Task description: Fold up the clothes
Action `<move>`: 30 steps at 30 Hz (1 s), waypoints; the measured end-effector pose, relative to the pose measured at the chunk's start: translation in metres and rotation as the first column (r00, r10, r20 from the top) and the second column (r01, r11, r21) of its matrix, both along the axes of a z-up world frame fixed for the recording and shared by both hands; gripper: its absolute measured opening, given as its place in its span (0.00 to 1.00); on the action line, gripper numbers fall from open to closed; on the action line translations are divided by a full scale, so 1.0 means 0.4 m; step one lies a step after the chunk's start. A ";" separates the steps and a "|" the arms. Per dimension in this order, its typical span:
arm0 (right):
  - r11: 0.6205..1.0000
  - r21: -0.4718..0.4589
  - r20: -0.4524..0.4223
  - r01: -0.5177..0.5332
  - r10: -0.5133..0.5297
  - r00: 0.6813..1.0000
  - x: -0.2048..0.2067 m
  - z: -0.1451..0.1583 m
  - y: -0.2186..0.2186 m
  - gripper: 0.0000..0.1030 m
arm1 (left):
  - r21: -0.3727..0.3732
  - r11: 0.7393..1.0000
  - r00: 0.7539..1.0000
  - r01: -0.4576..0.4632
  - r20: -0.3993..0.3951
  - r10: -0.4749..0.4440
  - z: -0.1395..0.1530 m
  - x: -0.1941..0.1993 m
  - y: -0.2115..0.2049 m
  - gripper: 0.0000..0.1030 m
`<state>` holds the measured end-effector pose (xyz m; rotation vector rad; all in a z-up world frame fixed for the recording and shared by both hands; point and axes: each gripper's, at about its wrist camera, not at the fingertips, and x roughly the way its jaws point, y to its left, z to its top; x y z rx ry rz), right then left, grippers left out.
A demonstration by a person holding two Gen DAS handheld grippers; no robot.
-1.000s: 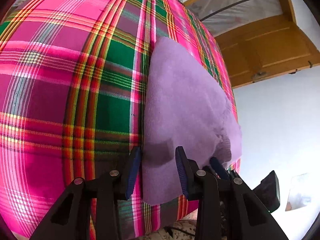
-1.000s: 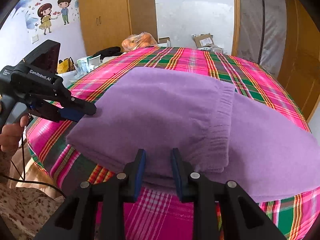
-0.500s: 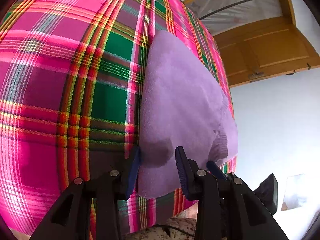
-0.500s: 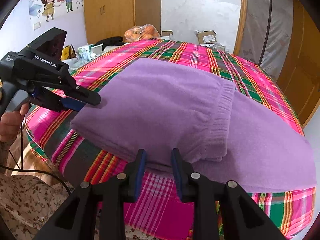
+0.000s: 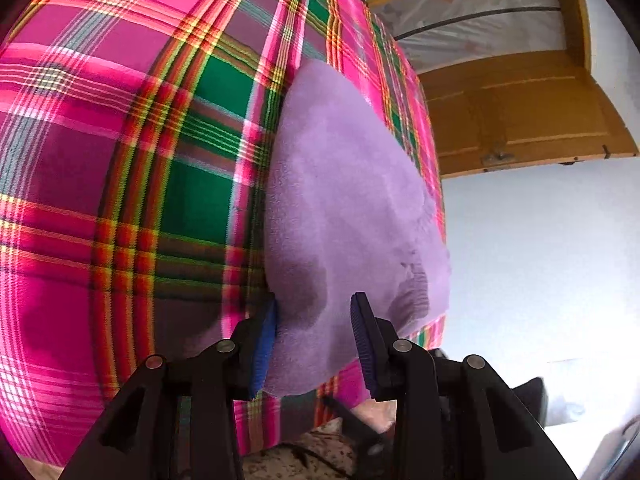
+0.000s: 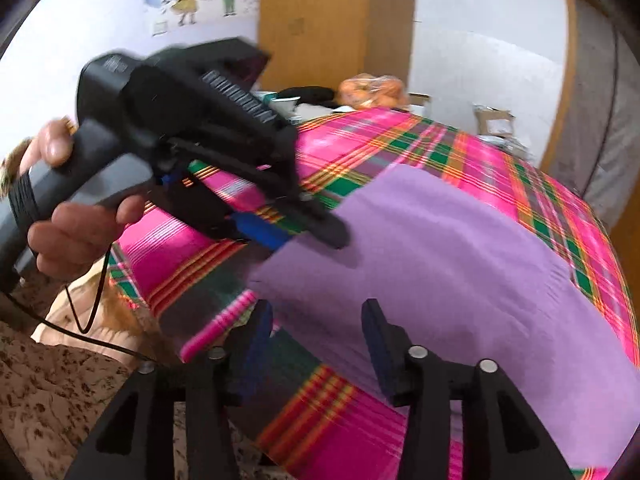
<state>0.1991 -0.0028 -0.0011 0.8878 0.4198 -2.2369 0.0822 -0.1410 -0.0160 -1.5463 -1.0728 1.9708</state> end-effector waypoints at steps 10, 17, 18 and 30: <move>0.996 0.092 -0.098 -0.005 0.014 0.995 0.007 -0.031 -0.076 0.55 | 0.050 0.999 1.000 0.017 0.002 -0.017 0.024 -0.033 0.017 0.36; 0.988 0.130 -0.142 0.087 -0.069 0.987 -0.021 -0.053 -0.086 0.45 | 0.043 0.999 1.000 0.015 0.007 -0.016 0.028 -0.031 0.016 0.36; 0.990 0.110 -0.126 0.091 -0.077 0.989 -0.027 -0.051 -0.077 0.39 | 0.036 0.999 1.000 0.008 0.006 -0.009 0.028 -0.031 0.012 0.36; 0.983 -0.088 0.141 0.158 -0.145 0.979 -0.101 -0.023 0.023 0.13 | -0.080 0.994 0.997 -0.074 -0.012 0.074 0.022 -0.080 -0.016 0.36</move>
